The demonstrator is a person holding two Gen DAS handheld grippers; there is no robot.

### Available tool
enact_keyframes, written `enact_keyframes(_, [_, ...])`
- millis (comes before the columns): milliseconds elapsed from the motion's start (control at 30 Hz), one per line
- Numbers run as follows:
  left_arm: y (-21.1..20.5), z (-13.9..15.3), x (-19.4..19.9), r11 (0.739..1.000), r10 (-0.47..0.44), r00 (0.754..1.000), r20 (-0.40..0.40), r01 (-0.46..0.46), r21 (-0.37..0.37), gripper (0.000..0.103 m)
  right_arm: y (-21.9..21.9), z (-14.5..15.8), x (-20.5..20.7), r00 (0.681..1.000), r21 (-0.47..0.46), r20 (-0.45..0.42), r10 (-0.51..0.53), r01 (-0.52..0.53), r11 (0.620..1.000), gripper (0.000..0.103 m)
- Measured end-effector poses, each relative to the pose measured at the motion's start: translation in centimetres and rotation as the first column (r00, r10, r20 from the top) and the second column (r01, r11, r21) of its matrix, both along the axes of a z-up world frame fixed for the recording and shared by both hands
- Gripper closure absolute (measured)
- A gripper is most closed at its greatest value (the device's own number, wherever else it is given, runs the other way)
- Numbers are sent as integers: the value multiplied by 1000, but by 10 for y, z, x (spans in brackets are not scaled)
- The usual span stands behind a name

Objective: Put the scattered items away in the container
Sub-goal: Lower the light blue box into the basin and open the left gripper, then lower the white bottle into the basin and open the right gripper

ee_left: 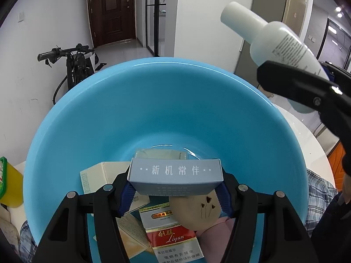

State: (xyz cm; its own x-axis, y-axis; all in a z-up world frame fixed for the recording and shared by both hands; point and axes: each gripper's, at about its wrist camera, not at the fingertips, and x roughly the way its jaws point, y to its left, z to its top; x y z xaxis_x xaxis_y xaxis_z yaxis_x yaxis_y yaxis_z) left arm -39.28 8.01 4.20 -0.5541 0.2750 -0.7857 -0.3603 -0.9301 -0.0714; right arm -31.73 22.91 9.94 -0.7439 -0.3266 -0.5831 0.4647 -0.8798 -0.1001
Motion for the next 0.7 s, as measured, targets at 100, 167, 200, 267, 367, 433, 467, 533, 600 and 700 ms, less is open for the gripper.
enact_keyframes(100, [-1,-4,-2,1000,4,1000,22,-3,-3,37,-2,-2,-1,1000,6,6,3,-3,1000,65])
enact_keyframes(167, [1,-6,-1,1000,2,1000,24,-1,-6,37,-2,-2,-1,1000,6,5,5,-5,1000,65])
enact_keyframes(200, [1,-6,-1,1000,1,1000,22,0,-8,37,-2,-2,-1,1000,7,5,6,-6,1000,65])
enact_keyframes(267, [1,-5,0,1000,4,1000,22,-4,-14,37,-3,-3,-1,1000,7,4,7,-7,1000,65])
enact_keyframes(367, [1,-4,-1,999,20,1000,20,-20,-31,26,-3,-3,-1,1000,6,4,5,-5,1000,65])
enact_keyframes(433, [2,-2,1,999,27,1000,-5,-27,-38,20,-4,-3,-2,1000,4,3,2,-2,1000,65])
enact_keyframes(467, [1,1,2,999,28,999,-17,-29,-33,20,-4,-2,-3,1000,4,3,1,-1,1000,65])
enact_keyframes(533, [-1,6,5,999,34,999,-39,-35,-32,17,-5,-2,-3,1000,3,2,-1,1,1000,65])
enact_keyframes(600, [0,12,10,998,34,998,-60,-36,-43,17,-6,-2,-3,1000,2,1,-2,2,1000,65])
enact_keyframes(700, [-2,21,16,998,29,996,-85,-34,-53,17,-7,-3,-2,1000,4,2,3,-3,1000,65])
